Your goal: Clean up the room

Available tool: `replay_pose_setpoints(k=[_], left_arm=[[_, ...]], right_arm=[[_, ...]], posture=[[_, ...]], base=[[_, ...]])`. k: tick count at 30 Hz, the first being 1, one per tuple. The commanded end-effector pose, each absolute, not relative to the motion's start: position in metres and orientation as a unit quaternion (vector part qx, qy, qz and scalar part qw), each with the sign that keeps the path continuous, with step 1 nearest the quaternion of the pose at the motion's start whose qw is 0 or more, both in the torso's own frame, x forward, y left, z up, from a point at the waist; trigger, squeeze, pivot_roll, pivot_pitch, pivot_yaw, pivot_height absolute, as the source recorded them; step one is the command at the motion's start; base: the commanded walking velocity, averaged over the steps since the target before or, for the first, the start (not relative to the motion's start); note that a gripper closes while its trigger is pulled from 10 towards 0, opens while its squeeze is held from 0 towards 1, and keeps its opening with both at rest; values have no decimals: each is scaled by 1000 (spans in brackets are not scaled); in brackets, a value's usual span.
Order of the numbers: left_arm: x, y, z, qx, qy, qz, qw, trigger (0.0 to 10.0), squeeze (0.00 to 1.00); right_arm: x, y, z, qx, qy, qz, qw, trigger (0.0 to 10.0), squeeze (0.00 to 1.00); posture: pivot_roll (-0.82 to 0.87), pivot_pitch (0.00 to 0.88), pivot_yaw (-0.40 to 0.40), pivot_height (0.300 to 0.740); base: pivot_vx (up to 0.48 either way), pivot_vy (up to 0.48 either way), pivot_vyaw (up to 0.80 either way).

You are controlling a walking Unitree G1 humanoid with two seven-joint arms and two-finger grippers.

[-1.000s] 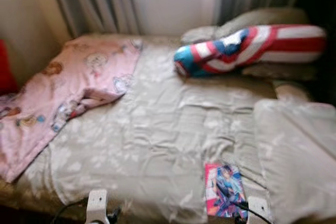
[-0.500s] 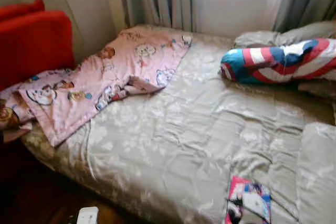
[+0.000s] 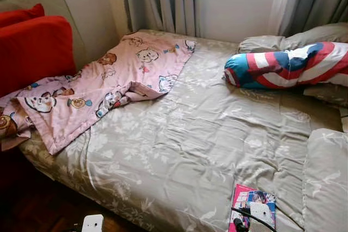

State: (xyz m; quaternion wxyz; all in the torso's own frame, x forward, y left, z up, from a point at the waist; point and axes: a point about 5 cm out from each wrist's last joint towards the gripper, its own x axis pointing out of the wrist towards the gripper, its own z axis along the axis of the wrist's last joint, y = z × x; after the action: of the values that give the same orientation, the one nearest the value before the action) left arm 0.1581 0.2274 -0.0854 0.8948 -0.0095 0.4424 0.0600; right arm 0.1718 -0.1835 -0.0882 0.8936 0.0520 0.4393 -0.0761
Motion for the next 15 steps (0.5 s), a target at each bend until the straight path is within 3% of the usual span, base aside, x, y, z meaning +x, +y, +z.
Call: replay_pose_setpoints(k=[1, 6, 15], left_arm=[[159, 232, -84, -2, 440, 58, 896, 10000, 0], [158, 232, -84, -2, 442, 58, 895, 10000, 0], [159, 232, -84, 1, 443, 55, 895, 10000, 0]], right_arm=[[171, -184, -89, 54, 442, -82, 891, 10000, 0], [171, -185, -89, 55, 443, -83, 891, 10000, 0], [170, -185, -89, 56, 444, -83, 890, 10000, 0]], posture=[[15, 0, 23, 740], [15, 0, 23, 740], [17, 0, 24, 740]], base=[[0, 0, 0], [0, 0, 0], [0, 272, 0]])
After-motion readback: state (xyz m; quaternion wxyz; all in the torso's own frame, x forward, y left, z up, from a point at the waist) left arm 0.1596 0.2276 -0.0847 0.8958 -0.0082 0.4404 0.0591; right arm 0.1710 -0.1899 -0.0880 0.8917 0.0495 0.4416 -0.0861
